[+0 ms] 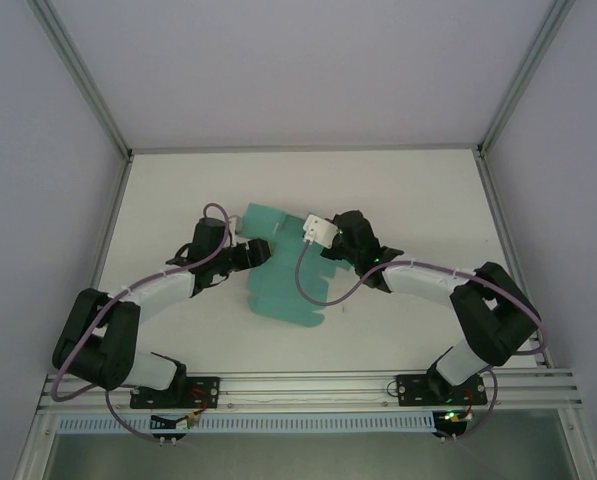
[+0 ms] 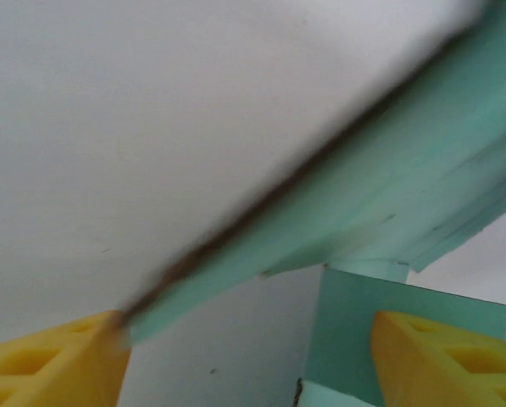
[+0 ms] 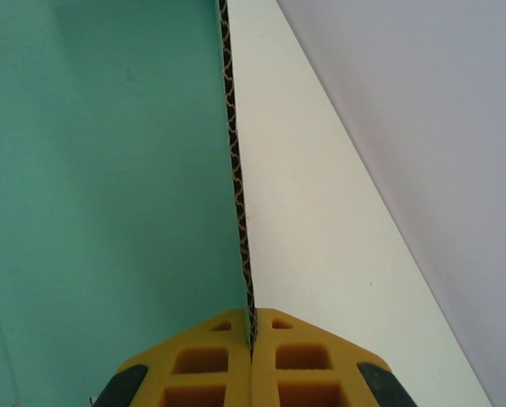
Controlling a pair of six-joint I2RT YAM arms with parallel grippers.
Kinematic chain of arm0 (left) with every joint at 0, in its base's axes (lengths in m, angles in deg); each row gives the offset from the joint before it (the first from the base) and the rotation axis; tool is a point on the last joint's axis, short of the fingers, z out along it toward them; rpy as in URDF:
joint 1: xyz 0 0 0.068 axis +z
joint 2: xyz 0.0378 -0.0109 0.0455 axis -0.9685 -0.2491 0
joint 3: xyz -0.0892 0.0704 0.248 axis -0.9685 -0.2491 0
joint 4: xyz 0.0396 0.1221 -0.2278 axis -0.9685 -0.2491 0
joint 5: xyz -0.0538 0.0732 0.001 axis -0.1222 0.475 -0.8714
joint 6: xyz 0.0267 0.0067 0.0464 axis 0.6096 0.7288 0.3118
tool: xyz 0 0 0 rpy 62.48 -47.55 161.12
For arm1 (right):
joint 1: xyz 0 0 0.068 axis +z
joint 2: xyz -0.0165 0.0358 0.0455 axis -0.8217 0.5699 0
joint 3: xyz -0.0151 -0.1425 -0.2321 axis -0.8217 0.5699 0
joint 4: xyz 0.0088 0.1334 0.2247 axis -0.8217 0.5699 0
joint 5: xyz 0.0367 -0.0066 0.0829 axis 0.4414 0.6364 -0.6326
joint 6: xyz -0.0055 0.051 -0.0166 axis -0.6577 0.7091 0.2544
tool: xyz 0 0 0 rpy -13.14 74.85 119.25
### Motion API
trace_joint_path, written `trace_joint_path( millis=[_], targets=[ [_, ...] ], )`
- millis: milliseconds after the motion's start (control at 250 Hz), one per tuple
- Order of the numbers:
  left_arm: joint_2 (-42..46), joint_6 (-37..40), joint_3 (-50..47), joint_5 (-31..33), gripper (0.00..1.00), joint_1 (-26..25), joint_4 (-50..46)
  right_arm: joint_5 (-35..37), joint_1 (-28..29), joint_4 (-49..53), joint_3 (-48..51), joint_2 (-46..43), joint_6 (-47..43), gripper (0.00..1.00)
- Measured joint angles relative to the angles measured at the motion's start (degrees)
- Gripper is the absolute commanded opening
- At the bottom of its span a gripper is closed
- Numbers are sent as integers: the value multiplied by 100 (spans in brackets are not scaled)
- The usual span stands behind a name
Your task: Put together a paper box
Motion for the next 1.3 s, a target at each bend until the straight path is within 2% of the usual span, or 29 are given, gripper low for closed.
trace_joint_path(
  millis=[80, 180, 423, 571, 659, 731, 839, 1246, 1302],
  targets=[
    [-151, -17, 2, -101, 56, -68, 144, -11, 0, 13, 0, 31, 26, 0],
    [-317, -17, 2, -205, 50, -105, 295, -33, 0, 37, 0, 39, 37, 0],
    [-645, -118, 2, -479, 45, -122, 774, -48, 0, 39, 0, 39, 125, 0],
    [-675, -162, -2, -669, 23, -177, 1043, -70, -2, 26, -2, 39, 164, 0],
    [-649, -166, -15, -691, 19, -188, 1056, -48, -15, 15, -2, 39, 164, 0],
    [-603, -157, -17, -686, 9, -188, 1008, -46, -33, 13, -2, 39, 164, 0],
    [-474, -87, -50, -640, 0, -188, 951, -46, -35, 0, -4, 39, 166, 0],
    [-341, 13, -61, -481, 0, -190, 675, -223, -33, 44, -11, 15, -42, 0],
    [-341, 13, -61, -459, 16, -190, 678, -240, -31, 85, -11, -22, -118, 0]
  ],
)
